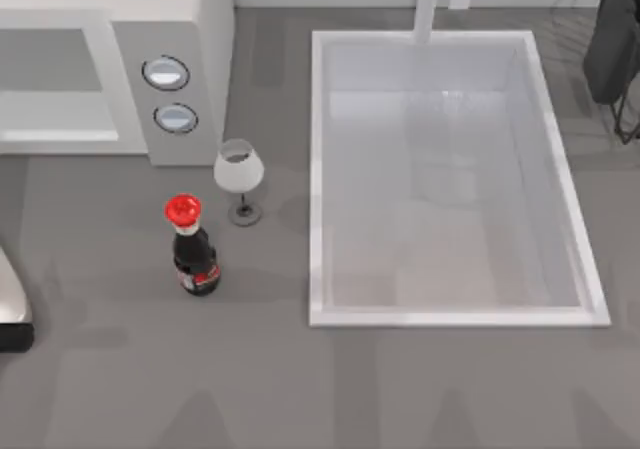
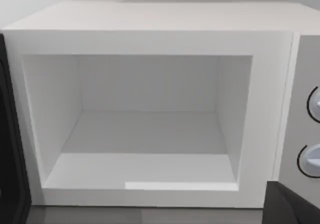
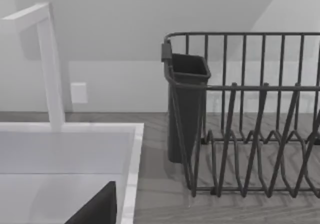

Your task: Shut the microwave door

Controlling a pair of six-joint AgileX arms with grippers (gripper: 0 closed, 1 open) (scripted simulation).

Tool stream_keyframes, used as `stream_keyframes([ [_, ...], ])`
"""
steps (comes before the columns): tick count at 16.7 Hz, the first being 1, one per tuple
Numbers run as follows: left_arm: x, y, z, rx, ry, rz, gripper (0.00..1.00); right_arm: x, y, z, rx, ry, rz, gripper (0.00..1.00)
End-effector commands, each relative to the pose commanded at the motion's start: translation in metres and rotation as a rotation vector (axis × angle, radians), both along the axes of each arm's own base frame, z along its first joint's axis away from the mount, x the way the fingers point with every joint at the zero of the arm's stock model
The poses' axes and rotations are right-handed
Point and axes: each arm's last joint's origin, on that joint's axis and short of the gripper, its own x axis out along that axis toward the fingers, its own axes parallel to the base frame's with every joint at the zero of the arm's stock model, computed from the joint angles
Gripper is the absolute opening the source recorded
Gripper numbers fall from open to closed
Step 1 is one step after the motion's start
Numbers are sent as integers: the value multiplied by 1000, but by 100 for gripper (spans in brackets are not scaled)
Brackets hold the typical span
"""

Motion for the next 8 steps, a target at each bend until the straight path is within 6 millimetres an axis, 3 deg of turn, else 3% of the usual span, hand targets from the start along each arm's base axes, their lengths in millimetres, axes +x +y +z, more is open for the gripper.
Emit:
stream_keyframes([
  [8,2,1,5,0,-3,0,0,0,0,0,0,0,0,100],
])
